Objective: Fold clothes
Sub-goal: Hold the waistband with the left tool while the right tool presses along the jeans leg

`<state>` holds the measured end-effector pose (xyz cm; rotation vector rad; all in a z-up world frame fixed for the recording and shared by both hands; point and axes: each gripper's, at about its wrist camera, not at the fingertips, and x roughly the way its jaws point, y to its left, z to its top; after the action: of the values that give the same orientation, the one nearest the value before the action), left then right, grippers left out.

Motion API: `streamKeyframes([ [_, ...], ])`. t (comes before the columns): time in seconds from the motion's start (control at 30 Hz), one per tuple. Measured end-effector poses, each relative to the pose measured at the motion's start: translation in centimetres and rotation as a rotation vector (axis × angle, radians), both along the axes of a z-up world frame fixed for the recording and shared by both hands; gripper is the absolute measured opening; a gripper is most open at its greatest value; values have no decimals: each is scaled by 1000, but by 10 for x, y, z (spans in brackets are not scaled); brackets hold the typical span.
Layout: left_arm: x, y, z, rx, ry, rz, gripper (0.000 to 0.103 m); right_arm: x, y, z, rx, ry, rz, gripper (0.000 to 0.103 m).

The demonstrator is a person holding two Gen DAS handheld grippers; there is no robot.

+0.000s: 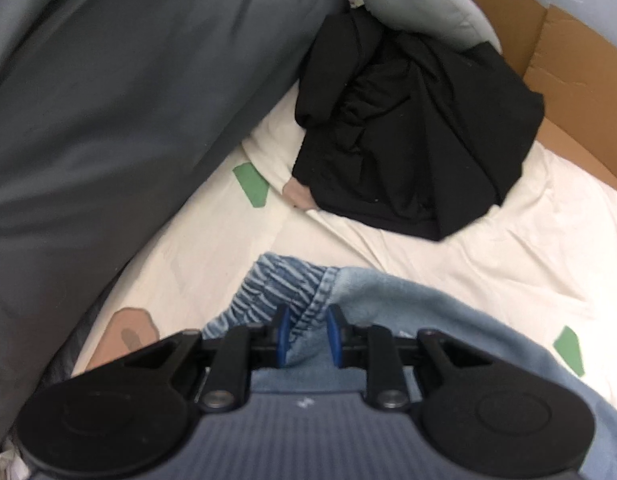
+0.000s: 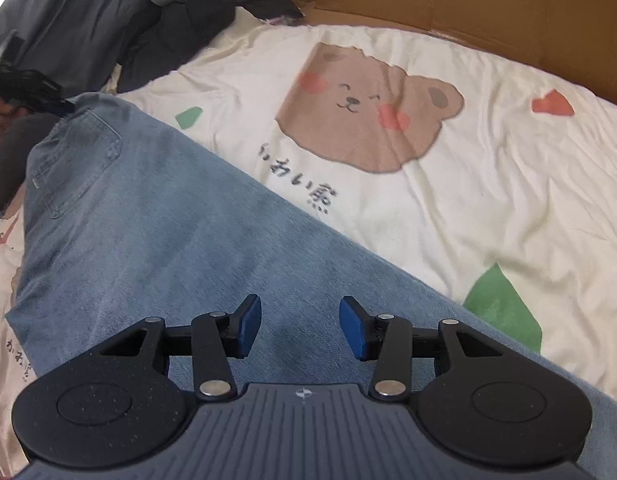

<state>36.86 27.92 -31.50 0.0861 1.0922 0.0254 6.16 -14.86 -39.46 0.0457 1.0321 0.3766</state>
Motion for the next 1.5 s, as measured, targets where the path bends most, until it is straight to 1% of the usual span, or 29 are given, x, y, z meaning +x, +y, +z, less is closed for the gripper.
streamKeyframes([
  [0.1,7,-1,-12,-3,-16,1,23,6,3,2,0,-8,21,50],
  [0.23,15,-1,-21,-15,-17,2,23,17,11,3,3,-15,69,50],
  [0.3,18,-3,-21,-2,-14,-16,23,23,20,1,2,-17,113,50],
  [0.4,24,-10,-19,36,-7,-71,22,31,37,-2,6,-17,178,49],
  [0.57,30,-6,-20,16,7,-106,23,47,67,0,31,-13,257,49],
  [0.67,33,-3,-23,-6,10,-104,23,57,89,3,21,-4,326,48],
  [0.7,33,-3,-24,-8,9,-105,24,61,96,5,17,-6,360,48],
  [0.73,33,-3,-25,-6,8,-108,24,66,104,6,11,-8,390,43],
  [0.8,33,-4,-25,-3,5,-114,24,76,119,6,-9,-16,433,42],
  [0.9,32,-1,-25,-14,7,-113,24,90,134,0,-32,-13,448,34],
  [1.13,31,1,-25,-7,-2,-146,27,117,156,-9,-73,-28,489,32],
  [1.23,24,3,-13,-20,-32,-141,26,128,165,-11,-82,-28,497,31],
  [1.3,13,10,5,-66,-79,-127,26,135,174,-10,-85,-30,506,31],
  [1.33,7,14,13,-82,-88,-118,26,138,177,-9,-84,-31,511,31],
  [1.4,-4,18,24,-77,-96,-125,26,144,185,-7,-81,-37,516,30],
  [1.5,-21,24,31,-55,-84,-149,25,151,199,-4,-91,-49,522,30],
])
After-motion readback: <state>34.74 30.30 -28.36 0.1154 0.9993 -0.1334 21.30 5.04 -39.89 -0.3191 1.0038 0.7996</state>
